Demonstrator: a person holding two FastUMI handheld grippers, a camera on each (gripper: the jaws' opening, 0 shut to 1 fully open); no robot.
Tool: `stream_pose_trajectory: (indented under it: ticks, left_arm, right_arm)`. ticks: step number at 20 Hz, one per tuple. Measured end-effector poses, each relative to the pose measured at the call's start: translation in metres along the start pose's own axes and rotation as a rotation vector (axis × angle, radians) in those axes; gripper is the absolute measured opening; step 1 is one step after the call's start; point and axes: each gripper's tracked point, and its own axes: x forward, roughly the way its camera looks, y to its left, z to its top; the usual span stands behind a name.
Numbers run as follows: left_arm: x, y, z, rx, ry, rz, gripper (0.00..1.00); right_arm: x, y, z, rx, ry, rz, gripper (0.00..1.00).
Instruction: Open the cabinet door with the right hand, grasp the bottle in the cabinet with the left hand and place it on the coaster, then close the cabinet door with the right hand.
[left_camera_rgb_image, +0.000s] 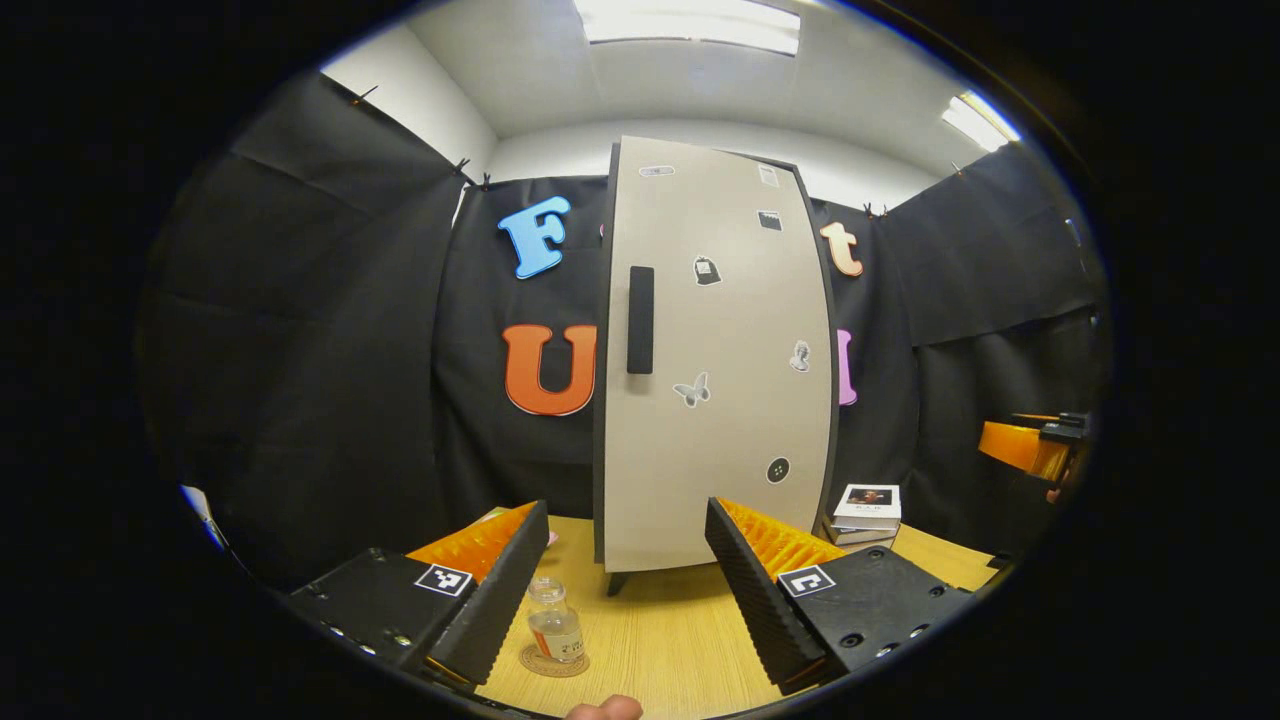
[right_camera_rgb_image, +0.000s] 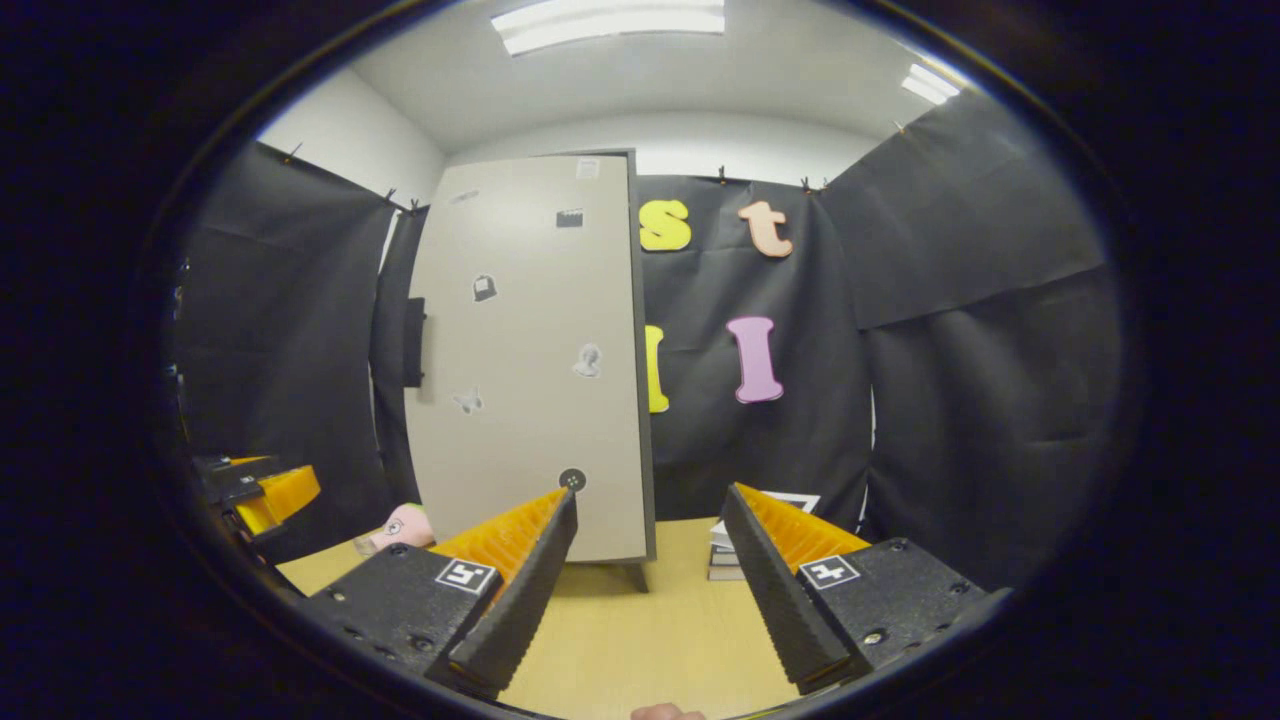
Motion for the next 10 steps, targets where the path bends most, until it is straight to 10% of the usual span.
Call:
stream_pose_trajectory:
  ticks: [10]
  left_arm:
    - [0.0023, -0.004, 0.0009, 0.006, -0.012, -0.015, 0.95]
  right_arm:
    - [0.0029, -0.0029, -0.0002, 0.007, 0.009, -0.022, 0.95]
